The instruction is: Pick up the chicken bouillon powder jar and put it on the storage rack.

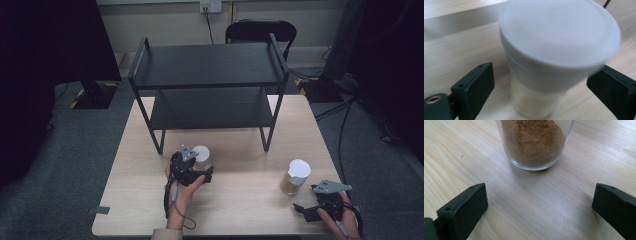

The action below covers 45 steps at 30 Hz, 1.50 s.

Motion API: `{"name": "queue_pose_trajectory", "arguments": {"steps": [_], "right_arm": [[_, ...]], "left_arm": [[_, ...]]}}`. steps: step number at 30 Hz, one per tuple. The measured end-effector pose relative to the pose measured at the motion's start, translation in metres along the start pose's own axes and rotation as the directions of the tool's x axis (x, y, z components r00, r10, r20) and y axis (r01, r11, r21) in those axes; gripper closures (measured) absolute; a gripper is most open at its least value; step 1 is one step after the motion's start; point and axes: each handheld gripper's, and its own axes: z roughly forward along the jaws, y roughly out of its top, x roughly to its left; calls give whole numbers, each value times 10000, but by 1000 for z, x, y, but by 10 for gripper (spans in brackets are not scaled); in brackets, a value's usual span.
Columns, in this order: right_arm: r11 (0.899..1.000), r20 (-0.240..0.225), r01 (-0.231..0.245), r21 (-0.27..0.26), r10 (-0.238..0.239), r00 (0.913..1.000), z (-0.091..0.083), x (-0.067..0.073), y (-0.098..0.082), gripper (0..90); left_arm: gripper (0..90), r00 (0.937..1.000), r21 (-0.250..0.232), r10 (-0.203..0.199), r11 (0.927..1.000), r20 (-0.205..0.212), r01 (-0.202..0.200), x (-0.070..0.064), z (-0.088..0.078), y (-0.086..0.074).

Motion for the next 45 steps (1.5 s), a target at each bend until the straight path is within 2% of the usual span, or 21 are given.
{"name": "queue_pose_trajectory", "arguments": {"steps": [6,14,16,18,19,24,26,29,34,37,45], "right_arm": [[10000,0,2,0,-2,10000,0,0,0,0],[10000,0,0,2,0,10000,0,0,0,0],[10000,-1,3,1,-3,10000,0,0,0,0],[10000,0,2,0,-2,10000,0,0,0,0],[10000,0,2,0,-2,10000,0,0,0,0],[10000,1,-3,3,3,10000,0,0,0,0],[10000,0,2,1,-2,10000,0,0,0,0],[10000,0,-1,2,1,10000,0,0,0,0],[10000,-2,0,1,0,10000,0,0,0,0],[10000,-2,0,0,0,10000,0,0,0,0],[10000,0,0,0,0,10000,0,0,0,0]], "left_arm": [[163,9992,-234,-142,9996,365,151,9,5,-1],[197,9983,-298,-187,9993,553,204,13,7,1],[243,9981,-307,-137,9994,594,156,13,6,1],[295,9980,-369,155,9992,613,-133,13,5,3],[299,9980,-369,155,9992,613,-133,13,5,3],[323,9948,-365,830,9961,589,-809,12,5,5],[334,9938,-393,942,9950,593,-920,12,5,5],[345,9900,-167,1324,9911,480,-1318,10,2,11],[349,9888,-16,1231,9923,849,-1235,13,2,16],[349,9895,-49,1122,9937,910,-1123,13,3,16],[349,9866,-96,1248,9922,1051,-1245,8,-2,24]]}}
